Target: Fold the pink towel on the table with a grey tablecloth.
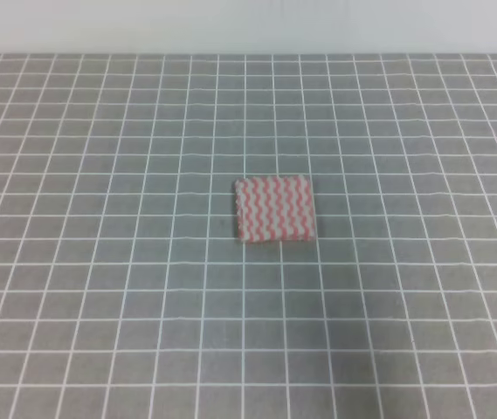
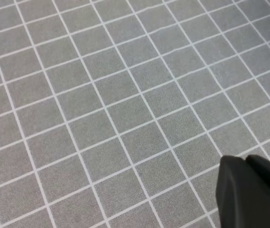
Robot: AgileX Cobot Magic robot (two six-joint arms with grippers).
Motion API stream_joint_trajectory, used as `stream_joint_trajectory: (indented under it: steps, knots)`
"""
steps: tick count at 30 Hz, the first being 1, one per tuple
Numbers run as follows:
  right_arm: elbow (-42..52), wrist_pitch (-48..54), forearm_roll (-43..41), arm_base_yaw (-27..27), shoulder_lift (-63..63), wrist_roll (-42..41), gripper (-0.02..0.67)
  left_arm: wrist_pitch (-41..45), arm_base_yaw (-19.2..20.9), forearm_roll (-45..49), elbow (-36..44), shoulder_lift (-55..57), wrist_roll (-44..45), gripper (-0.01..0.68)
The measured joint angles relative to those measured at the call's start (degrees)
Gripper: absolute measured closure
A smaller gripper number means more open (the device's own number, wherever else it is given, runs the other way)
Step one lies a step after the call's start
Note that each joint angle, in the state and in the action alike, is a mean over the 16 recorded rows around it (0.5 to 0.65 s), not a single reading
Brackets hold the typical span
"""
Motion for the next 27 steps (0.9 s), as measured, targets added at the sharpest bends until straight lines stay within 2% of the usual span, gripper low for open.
stream_joint_trajectory:
  steps: [6,20,23,27]
  knots:
    - [0.93,-3.62,-7.77,-3.06,-3.27,0.04,0.665,0.05,0.00,0.01,-0.02,-0.06,0.00,0.674]
    - [12.39,-2.41,-10.37,-14.91,-19.28,1.06,0.666,-0.03,0.00,0.06,0.01,0.18,0.00,0.674]
    - [15.34,-3.62,-12.70,-15.63,-21.23,3.94,0.666,-0.05,0.00,0.07,0.02,0.18,0.00,0.674]
    - [19.17,-5.27,-20.52,-15.81,-23.24,13.54,0.666,-0.08,0.00,0.07,0.02,0.18,0.00,0.674]
